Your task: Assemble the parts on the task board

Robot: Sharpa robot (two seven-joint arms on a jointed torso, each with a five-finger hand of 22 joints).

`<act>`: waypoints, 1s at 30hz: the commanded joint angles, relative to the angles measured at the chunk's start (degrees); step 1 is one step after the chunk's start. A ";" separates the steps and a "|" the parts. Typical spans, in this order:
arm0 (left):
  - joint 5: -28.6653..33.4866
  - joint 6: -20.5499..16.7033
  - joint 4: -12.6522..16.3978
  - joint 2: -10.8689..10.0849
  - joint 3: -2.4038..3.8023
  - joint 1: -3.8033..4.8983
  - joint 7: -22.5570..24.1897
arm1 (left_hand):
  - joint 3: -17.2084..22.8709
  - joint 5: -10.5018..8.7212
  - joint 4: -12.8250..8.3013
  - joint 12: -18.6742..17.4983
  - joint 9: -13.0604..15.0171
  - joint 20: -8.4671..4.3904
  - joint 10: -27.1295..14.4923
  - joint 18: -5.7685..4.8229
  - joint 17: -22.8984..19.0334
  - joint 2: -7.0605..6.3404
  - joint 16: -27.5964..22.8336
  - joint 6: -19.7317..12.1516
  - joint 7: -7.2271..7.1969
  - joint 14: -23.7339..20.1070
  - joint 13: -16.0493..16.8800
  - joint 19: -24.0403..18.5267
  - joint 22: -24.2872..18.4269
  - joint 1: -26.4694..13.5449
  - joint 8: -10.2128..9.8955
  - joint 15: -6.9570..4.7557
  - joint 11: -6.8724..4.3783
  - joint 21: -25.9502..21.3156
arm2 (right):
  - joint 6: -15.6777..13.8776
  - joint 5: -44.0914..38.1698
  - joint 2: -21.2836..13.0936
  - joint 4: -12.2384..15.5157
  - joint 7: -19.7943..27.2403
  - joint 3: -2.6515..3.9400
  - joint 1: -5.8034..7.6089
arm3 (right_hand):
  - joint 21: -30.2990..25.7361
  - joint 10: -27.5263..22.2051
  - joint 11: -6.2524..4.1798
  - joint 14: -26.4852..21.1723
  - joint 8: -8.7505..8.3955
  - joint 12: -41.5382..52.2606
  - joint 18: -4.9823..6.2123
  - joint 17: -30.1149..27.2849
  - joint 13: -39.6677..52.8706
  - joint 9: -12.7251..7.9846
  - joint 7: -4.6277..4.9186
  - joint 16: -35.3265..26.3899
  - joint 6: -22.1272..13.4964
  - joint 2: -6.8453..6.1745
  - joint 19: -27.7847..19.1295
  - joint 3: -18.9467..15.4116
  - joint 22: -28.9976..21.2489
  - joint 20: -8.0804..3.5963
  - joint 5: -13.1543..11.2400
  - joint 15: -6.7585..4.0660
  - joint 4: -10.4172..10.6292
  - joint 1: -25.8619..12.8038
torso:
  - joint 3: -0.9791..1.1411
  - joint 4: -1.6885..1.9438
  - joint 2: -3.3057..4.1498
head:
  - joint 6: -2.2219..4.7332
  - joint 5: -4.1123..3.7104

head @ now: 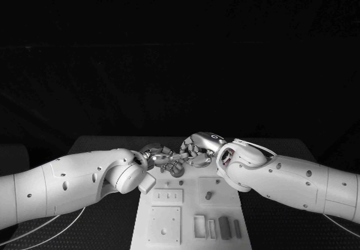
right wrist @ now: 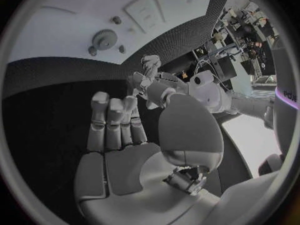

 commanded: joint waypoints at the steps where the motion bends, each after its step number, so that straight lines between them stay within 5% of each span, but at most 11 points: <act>1: 1.07 -0.03 0.06 0.10 0.03 0.07 1.29 | -0.11 -0.10 -0.16 0.14 -0.13 -0.23 0.36 0.80 0.11 0.11 0.23 0.18 0.15 0.25 0.10 -0.27 0.86 0.78 0.15 -0.07 0.15 0.21 | 0.86 -0.83 0.22 -0.01 -0.07 0.02 -0.25 | 0.22 0.37 -0.12 0.36 1.52 -0.24 0.93 -0.07 -0.09 4.00 1.78 -0.13 3.22 0.17 0.27 0.41 -0.09 0.02 -0.05 -0.03 -0.01 -0.53 | 0.04 -0.20 0.03 | -0.04 0.11; 30: 2.25 0.81 -0.32 0.83 -0.02 0.06 0.46 | -1.15 -0.12 0.05 -0.27 -0.67 -0.23 -0.03 0.62 0.33 0.49 0.24 -0.31 0.94 0.25 0.24 -0.32 0.68 0.13 -0.47 -0.06 0.66 0.31 | 0.73 -0.46 0.61 0.87 0.10 0.02 -0.95 | 0.21 0.50 -0.16 0.47 1.48 -0.29 0.93 -0.08 -0.10 4.07 1.74 -0.16 3.29 0.05 0.38 0.65 -0.15 -0.05 -0.05 -0.06 -0.15 -0.62 | 0.03 -0.17 0.04 | -0.36 0.06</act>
